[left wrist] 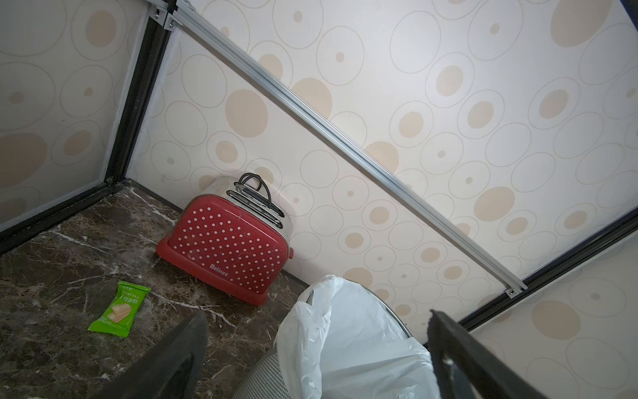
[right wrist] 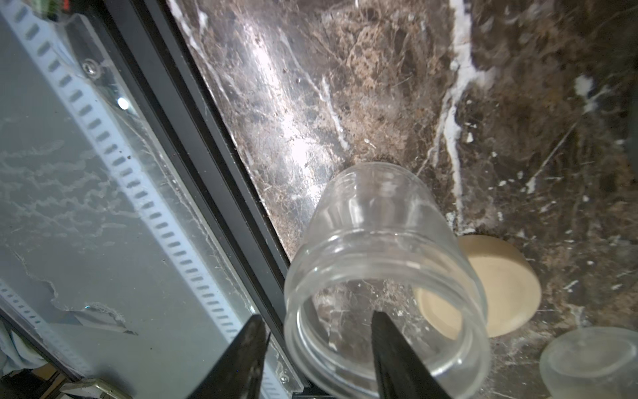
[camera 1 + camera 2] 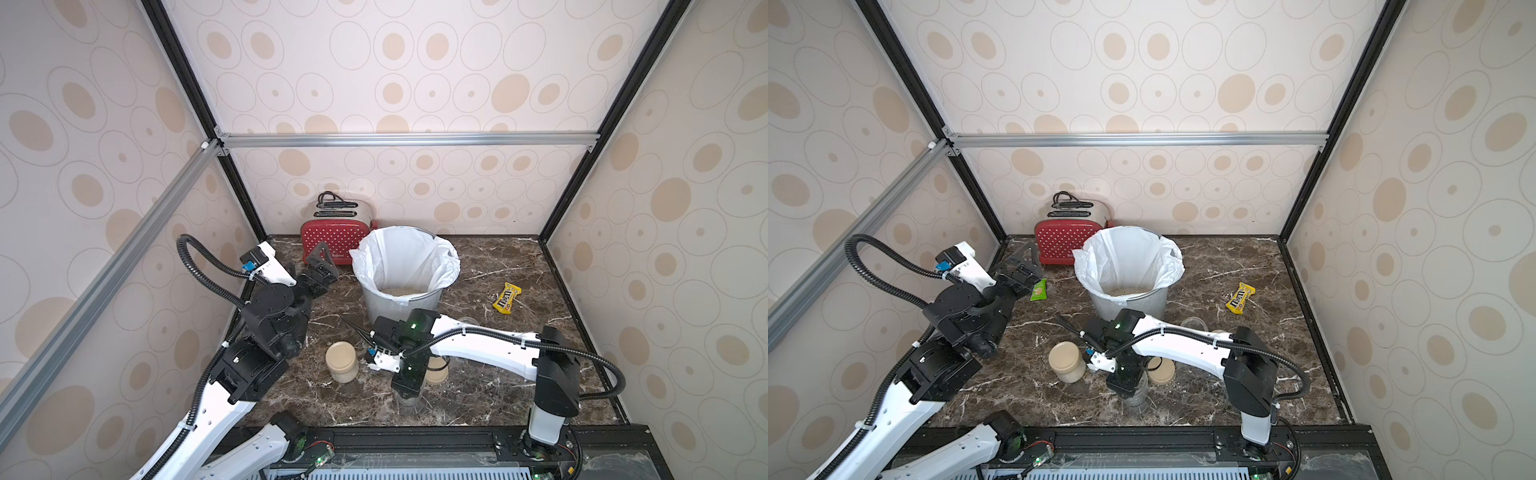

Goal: Empty moldy rice from jars
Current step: Place the jar at the center of the board.

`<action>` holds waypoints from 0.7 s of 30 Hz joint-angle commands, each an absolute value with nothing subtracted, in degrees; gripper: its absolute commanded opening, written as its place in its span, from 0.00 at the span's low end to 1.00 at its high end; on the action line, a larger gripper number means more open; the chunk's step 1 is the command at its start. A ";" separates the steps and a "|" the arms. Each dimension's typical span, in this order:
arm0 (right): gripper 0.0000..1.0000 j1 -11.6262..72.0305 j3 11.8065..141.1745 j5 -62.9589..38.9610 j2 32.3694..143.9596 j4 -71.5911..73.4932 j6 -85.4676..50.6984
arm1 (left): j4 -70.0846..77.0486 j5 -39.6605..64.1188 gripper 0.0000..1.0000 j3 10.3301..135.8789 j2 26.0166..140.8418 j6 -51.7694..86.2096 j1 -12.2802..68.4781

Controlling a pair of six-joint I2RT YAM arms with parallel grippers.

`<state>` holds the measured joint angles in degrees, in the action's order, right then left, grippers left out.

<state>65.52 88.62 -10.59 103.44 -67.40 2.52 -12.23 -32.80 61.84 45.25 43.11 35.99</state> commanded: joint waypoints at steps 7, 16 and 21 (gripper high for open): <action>0.59 67.41 96.86 -10.91 99.05 -71.77 1.42 | -12.88 -35.20 0.99 60.83 43.32 43.63 35.63; 0.69 67.76 102.15 -9.67 101.65 -67.10 0.27 | -13.27 -35.26 0.99 60.93 42.08 42.89 35.65; 0.75 67.79 104.00 -7.29 103.87 -63.73 -0.93 | -13.15 -34.96 0.99 60.98 42.02 43.17 35.61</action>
<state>67.40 102.59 -9.15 101.93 -65.45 -0.36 -12.56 -33.98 60.55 42.44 43.07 35.99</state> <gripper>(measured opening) 0.746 0.989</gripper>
